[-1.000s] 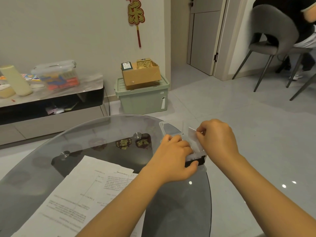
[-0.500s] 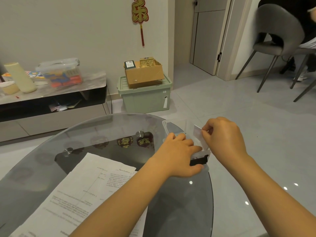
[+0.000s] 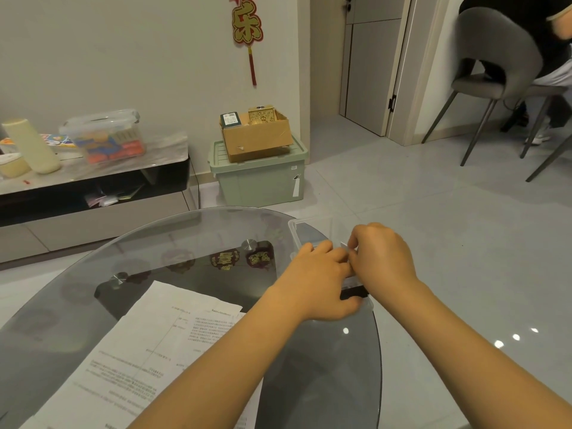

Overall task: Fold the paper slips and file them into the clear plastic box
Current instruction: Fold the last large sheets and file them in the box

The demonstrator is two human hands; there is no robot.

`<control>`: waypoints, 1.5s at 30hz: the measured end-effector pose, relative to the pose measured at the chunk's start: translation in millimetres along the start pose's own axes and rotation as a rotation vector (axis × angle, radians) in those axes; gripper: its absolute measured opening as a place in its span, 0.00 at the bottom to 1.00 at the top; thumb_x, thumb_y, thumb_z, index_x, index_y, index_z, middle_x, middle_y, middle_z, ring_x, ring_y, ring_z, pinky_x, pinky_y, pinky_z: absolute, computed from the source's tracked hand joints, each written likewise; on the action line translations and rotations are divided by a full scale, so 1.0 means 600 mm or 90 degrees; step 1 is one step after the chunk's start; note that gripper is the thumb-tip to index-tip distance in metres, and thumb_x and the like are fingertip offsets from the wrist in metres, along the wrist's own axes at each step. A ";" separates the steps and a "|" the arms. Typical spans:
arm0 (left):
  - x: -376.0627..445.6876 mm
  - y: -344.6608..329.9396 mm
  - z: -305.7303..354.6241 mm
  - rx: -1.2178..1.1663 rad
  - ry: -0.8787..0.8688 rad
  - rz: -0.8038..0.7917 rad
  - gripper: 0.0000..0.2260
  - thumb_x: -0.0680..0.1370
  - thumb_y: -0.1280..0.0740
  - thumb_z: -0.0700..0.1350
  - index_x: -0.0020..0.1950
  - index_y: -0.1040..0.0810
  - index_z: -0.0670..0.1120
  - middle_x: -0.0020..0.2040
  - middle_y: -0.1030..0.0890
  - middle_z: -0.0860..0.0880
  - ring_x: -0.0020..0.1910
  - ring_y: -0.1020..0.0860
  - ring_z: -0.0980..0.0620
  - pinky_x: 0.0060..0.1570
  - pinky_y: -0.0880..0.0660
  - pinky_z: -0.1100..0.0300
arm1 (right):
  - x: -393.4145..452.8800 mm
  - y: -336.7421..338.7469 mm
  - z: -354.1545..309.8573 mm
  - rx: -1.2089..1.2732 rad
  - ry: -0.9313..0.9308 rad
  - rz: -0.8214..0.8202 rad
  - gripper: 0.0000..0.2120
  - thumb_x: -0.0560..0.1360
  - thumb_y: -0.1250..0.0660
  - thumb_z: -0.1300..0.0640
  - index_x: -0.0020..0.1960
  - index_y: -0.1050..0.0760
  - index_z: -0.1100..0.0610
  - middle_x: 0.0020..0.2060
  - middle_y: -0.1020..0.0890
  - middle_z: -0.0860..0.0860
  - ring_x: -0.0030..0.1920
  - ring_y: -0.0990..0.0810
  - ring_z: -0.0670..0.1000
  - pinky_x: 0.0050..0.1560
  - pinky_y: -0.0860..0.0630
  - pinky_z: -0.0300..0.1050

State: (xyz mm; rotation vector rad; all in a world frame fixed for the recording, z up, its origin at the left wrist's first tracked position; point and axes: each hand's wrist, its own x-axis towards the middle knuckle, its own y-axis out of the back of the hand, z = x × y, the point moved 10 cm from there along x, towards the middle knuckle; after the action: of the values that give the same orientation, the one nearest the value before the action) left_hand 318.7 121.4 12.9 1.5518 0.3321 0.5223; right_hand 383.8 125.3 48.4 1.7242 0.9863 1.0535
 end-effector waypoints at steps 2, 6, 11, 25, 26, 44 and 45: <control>-0.002 0.003 0.000 -0.004 -0.001 0.013 0.34 0.67 0.59 0.65 0.56 0.22 0.51 0.55 0.25 0.52 0.50 0.34 0.52 0.48 0.41 0.57 | 0.003 -0.008 -0.003 -0.053 -0.002 -0.027 0.08 0.75 0.39 0.62 0.49 0.22 0.58 0.47 0.23 0.54 0.40 0.27 0.52 0.39 0.28 0.43; -0.002 0.001 -0.003 -0.016 -0.001 0.009 0.35 0.67 0.58 0.65 0.61 0.24 0.49 0.57 0.25 0.51 0.53 0.32 0.51 0.51 0.39 0.57 | 0.003 -0.020 0.012 -0.045 -0.020 -0.123 0.08 0.76 0.37 0.60 0.52 0.20 0.56 0.51 0.28 0.53 0.43 0.26 0.53 0.39 0.31 0.42; -0.003 0.005 -0.009 -0.044 0.011 0.029 0.35 0.68 0.52 0.64 0.68 0.31 0.46 0.64 0.27 0.50 0.62 0.32 0.50 0.60 0.38 0.56 | -0.003 -0.013 0.038 0.179 -0.011 -0.181 0.08 0.75 0.35 0.60 0.52 0.21 0.52 0.41 0.24 0.50 0.37 0.24 0.48 0.34 0.30 0.37; -0.005 -0.003 -0.008 0.044 0.011 -0.055 0.27 0.76 0.41 0.62 0.73 0.36 0.53 0.74 0.38 0.49 0.69 0.39 0.49 0.66 0.42 0.53 | -0.005 -0.022 0.054 0.271 -0.036 -0.208 0.12 0.77 0.36 0.60 0.59 0.28 0.53 0.39 0.26 0.45 0.38 0.25 0.47 0.32 0.33 0.35; -0.009 -0.002 -0.008 0.040 0.019 -0.050 0.27 0.76 0.41 0.62 0.73 0.37 0.54 0.75 0.39 0.49 0.71 0.41 0.49 0.68 0.45 0.53 | -0.005 -0.019 0.053 0.272 -0.033 -0.201 0.12 0.77 0.37 0.61 0.59 0.28 0.53 0.39 0.27 0.45 0.37 0.26 0.45 0.32 0.34 0.35; -0.278 0.074 0.003 -0.022 0.292 0.080 0.23 0.79 0.43 0.56 0.74 0.39 0.55 0.75 0.41 0.54 0.73 0.43 0.54 0.71 0.55 0.56 | -0.168 0.008 -0.115 0.341 0.220 -0.209 0.09 0.75 0.35 0.59 0.53 0.23 0.50 0.41 0.24 0.45 0.36 0.26 0.43 0.41 0.27 0.38; -0.298 0.066 -0.001 -0.028 0.319 0.075 0.23 0.79 0.43 0.56 0.74 0.40 0.56 0.75 0.41 0.54 0.73 0.44 0.53 0.72 0.54 0.55 | -0.183 0.002 -0.126 0.331 0.232 -0.224 0.09 0.75 0.35 0.59 0.54 0.23 0.51 0.42 0.23 0.46 0.38 0.26 0.43 0.42 0.26 0.39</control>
State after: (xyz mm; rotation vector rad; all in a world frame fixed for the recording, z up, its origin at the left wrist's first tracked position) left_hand 162.4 27.7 30.7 1.3885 0.6067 1.0075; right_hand 277.6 45.0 43.1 1.6866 1.8522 0.9460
